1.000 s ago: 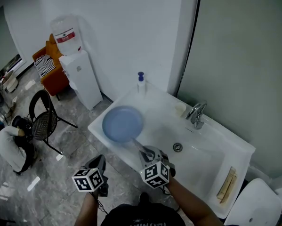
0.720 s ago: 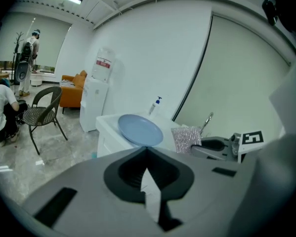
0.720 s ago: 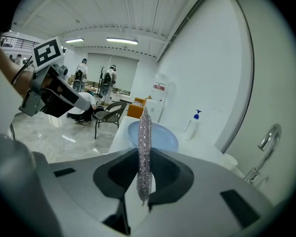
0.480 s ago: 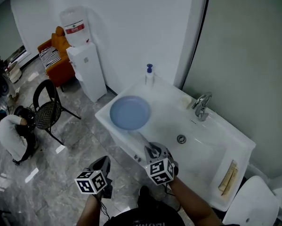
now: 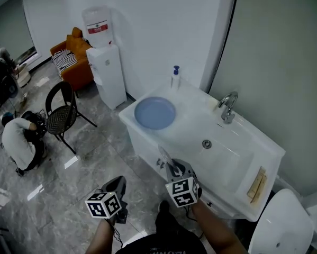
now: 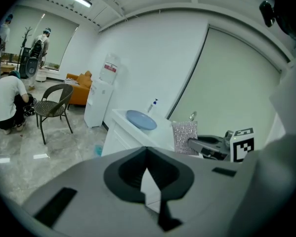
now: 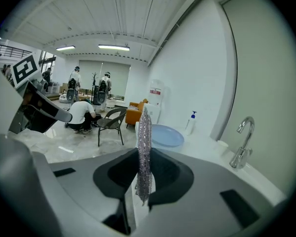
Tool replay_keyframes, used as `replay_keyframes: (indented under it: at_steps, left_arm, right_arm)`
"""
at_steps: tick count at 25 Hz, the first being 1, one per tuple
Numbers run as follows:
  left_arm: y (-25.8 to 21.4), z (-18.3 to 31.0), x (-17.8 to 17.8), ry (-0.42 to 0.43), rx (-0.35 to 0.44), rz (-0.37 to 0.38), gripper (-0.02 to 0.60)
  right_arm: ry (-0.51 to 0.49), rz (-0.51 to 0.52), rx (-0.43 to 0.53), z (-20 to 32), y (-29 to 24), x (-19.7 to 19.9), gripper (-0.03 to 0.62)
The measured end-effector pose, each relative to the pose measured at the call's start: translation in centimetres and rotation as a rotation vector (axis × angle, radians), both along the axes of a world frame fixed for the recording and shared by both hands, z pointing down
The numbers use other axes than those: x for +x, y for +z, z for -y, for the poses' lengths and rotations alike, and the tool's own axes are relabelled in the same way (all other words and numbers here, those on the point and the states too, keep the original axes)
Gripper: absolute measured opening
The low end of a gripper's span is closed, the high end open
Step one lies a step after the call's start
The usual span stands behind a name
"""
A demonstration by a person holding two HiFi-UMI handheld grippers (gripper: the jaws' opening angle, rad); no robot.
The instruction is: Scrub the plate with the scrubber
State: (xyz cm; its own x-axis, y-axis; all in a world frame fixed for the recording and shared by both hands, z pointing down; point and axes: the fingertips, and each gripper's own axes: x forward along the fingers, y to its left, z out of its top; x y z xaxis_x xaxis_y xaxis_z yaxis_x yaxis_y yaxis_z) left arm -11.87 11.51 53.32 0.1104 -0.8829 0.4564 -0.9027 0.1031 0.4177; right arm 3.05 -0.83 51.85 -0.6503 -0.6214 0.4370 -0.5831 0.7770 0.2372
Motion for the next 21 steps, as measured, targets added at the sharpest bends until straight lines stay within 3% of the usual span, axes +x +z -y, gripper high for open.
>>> replay_keyframes:
  at_steps: [13, 21]
  left_arm:
    - [0.2, -11.6, 2.0, -0.021, 0.014, -0.036, 0.017]
    - [-0.4, -16.0, 2.7, -0.025, 0.032, -0.028, 0.017]
  right_arm:
    - [-0.005, -0.011, -0.009, -11.9, -0.1, 2.4, 0.075]
    - [0.007, 0.000, -0.015, -16.5, -0.2, 3.8, 0.075]
